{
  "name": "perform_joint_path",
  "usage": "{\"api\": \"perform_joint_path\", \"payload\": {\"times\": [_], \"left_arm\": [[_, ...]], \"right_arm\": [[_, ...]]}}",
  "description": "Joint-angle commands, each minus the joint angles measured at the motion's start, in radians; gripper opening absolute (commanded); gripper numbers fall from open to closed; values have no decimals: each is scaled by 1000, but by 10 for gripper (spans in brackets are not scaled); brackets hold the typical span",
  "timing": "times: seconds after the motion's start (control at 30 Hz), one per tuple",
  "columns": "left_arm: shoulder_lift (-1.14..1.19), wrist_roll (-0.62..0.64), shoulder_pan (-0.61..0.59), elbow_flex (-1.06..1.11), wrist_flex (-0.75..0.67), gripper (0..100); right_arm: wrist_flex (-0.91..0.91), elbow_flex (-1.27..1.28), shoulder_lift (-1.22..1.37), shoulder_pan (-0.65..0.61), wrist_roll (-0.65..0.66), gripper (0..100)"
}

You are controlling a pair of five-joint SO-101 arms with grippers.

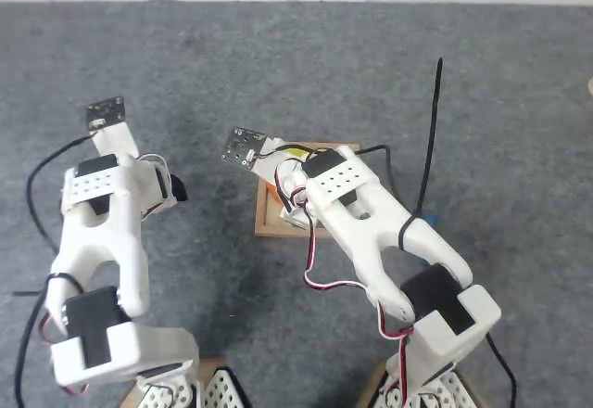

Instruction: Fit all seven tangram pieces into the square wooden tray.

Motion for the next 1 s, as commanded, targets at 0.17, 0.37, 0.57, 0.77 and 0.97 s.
{"api": "perform_joint_path", "payload": {"times": [0.17, 0.37, 0.57, 0.77, 0.97], "left_arm": [[-11, 5, 9, -36, 8, 253], [-9, 5, 9, -36, 8, 253], [-9, 5, 8, -36, 6, 253], [-9, 5, 8, -36, 6, 253], [-9, 5, 9, -36, 6, 253]], "right_arm": [[-4, -9, -1, 81, -118, 249], [-88, -6, 81, 65, -215, 249], [-90, -26, 74, 68, -302, 248], [-62, 57, -71, 96, -319, 248], [-70, 219, -163, 156, -278, 248]]}}
